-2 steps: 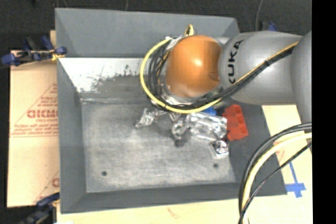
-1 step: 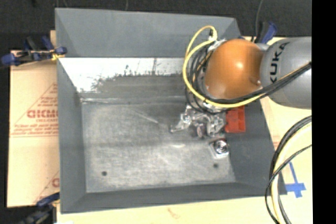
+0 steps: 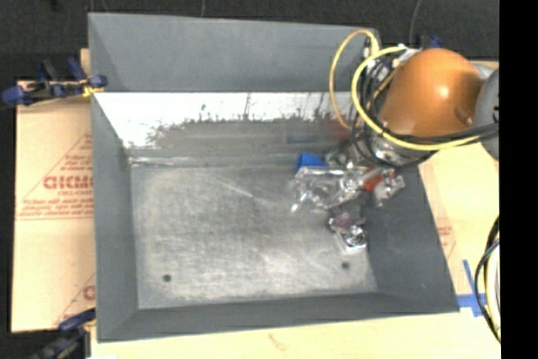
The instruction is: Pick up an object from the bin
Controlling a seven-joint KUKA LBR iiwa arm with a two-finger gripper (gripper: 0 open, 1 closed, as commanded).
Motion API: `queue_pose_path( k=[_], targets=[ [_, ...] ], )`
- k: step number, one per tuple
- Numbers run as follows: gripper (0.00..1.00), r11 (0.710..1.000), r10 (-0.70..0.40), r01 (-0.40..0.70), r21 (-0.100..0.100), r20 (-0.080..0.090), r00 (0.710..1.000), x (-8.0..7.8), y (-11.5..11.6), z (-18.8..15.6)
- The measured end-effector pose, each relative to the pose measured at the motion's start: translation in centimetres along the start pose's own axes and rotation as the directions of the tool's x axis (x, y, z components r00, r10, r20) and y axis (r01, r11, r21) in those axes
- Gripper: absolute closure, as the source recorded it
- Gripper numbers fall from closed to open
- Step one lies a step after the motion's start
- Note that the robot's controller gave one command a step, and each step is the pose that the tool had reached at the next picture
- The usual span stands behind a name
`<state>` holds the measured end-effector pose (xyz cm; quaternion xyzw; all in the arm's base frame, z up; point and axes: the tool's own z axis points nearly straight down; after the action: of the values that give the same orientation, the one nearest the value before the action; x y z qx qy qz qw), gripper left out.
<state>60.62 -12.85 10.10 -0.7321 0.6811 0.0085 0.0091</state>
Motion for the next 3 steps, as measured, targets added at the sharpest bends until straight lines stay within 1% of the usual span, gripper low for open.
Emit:
queue_pose_path(
  k=[1, 2, 3],
  targets=[
    [0.00, 0.973, 0.231, -0.231, 0.010, -0.011, 0.973, -1.4, -1.5, 2.6],
    [1.00, 0.973, 0.230, -0.230, 0.007, 0.004, 0.973, -2.3, -1.6, 2.5],
    [1.00, 0.974, 0.226, -0.226, 0.005, -0.019, 0.974, -2.6, -1.7, 0.8]
  ],
)
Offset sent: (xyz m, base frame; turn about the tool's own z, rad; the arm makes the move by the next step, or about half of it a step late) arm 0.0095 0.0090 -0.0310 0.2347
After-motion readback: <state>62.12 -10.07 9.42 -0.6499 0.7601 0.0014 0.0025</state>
